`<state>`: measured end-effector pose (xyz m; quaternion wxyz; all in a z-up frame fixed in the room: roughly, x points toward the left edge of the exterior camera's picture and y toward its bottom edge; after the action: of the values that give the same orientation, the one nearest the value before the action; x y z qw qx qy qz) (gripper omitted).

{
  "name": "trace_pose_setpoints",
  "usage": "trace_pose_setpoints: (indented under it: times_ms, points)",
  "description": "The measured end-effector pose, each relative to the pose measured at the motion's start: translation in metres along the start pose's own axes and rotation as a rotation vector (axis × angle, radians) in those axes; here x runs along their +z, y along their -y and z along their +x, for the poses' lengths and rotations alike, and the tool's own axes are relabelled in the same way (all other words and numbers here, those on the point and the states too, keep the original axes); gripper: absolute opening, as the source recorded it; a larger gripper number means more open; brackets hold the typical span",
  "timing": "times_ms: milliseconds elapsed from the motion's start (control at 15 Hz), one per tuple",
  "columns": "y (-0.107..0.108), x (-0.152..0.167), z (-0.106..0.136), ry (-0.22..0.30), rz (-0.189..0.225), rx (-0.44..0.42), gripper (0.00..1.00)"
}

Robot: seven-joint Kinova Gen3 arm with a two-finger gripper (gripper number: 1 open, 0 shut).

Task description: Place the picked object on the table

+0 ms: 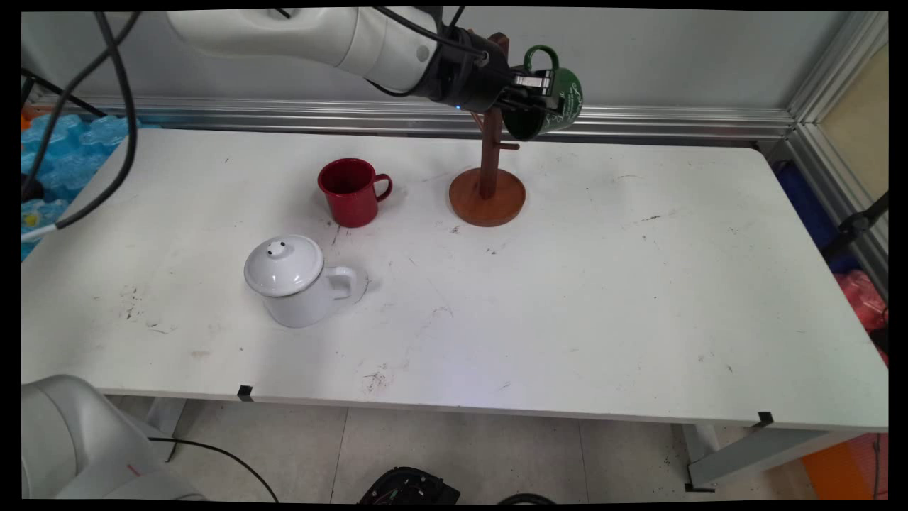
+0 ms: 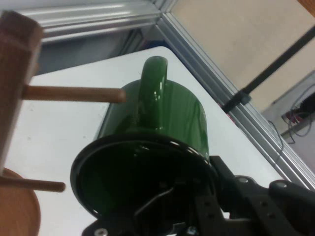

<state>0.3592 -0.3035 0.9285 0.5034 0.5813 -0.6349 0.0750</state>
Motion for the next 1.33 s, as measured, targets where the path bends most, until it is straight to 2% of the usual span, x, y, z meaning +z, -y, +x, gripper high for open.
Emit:
trace_pose_setpoints:
  times_ms: [400, 800, 1067, 1333]
  points:
    - [-0.016, -0.022, -0.002, 0.06, -0.019, 0.062, 0.0]
    - [-0.009, -0.049, -0.001, 0.166, 0.042, 0.218, 0.0]
    - [-0.013, -0.062, 0.007, 0.237, 0.023, 0.353, 0.0]
    - [-0.015, -0.07, 0.008, 0.32, 0.026, 0.472, 0.0]
